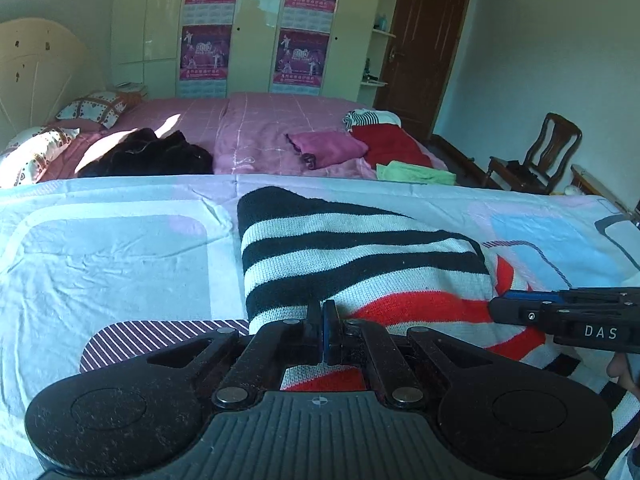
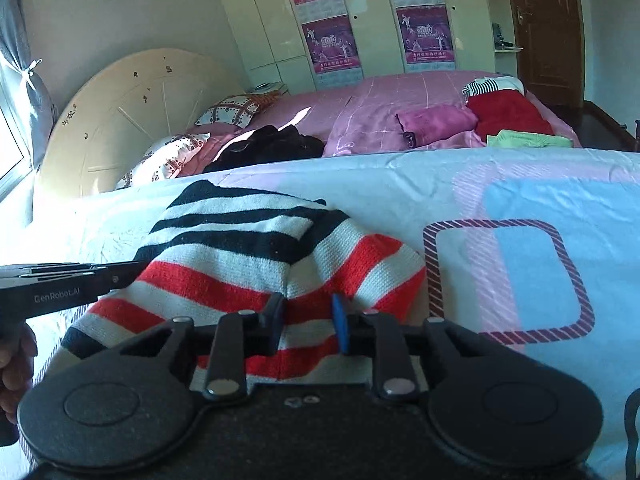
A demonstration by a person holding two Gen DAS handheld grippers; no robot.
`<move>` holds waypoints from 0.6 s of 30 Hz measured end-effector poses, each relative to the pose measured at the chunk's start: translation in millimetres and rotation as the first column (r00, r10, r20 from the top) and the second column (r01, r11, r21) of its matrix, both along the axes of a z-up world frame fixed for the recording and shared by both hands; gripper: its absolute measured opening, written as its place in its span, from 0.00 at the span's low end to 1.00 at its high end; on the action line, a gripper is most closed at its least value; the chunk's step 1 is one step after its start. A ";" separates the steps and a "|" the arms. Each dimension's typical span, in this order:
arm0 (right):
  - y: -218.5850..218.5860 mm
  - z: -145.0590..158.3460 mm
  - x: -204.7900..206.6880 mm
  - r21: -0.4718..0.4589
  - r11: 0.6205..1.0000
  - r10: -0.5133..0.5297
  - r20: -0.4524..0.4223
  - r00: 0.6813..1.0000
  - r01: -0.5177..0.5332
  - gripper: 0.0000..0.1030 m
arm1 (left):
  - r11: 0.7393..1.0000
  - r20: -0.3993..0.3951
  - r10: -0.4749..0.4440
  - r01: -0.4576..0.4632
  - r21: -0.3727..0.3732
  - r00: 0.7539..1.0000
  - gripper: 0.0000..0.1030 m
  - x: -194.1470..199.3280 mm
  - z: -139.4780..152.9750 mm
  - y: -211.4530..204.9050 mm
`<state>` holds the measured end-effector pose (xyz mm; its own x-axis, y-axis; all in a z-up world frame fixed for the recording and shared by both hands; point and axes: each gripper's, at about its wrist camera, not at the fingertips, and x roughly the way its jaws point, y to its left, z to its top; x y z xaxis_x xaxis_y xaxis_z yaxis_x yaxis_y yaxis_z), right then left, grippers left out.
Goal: Fold small clothes
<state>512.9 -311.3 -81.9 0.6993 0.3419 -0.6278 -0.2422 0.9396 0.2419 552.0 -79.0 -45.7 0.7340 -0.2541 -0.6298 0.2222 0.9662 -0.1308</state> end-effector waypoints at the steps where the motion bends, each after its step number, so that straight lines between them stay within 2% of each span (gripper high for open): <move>1: 1.6 3.6 -4.3 -0.018 1.000 -0.005 0.003 1.000 0.005 0.23 | 1.000 -0.011 -0.005 0.004 -0.017 1.000 0.01 -1.4 4.0 4.6; 5: -0.9 33.7 -45.1 -0.016 1.000 -0.005 0.074 0.997 0.006 0.27 | 0.991 0.003 -0.014 0.014 -0.134 1.000 0.01 -39.0 28.4 34.0; 8: -0.3 42.7 -82.8 -0.008 0.999 0.046 0.092 0.995 -0.046 0.27 | 0.976 -0.001 -0.029 0.028 -0.214 1.000 0.01 -76.0 30.0 49.4; 11: 2.1 29.9 -102.6 -0.022 0.998 0.062 0.044 0.997 -0.061 0.25 | 0.976 -0.043 -0.062 0.052 -0.212 0.997 0.01 -102.8 13.8 47.2; 13: 5.4 12.5 -104.7 -0.069 0.997 0.044 0.020 0.999 -0.042 0.26 | 0.988 -0.078 -0.054 0.042 -0.151 0.995 0.01 -111.4 -5.6 40.5; 14: 4.8 10.8 -105.2 -0.057 0.998 0.032 0.032 0.999 -0.030 0.26 | 0.989 -0.076 -0.048 0.037 -0.142 0.996 0.01 -115.7 -10.9 38.9; 16: 6.3 17.4 -104.6 -0.055 0.998 0.014 0.023 1.000 -0.013 0.25 | 0.990 -0.072 -0.037 0.027 -0.140 0.997 0.01 -123.6 -6.2 40.3; 18: 6.1 31.8 -116.2 -0.028 1.000 0.001 0.060 0.998 0.001 0.26 | 0.986 -0.058 -0.020 0.010 -0.166 0.998 0.01 -136.2 4.6 48.3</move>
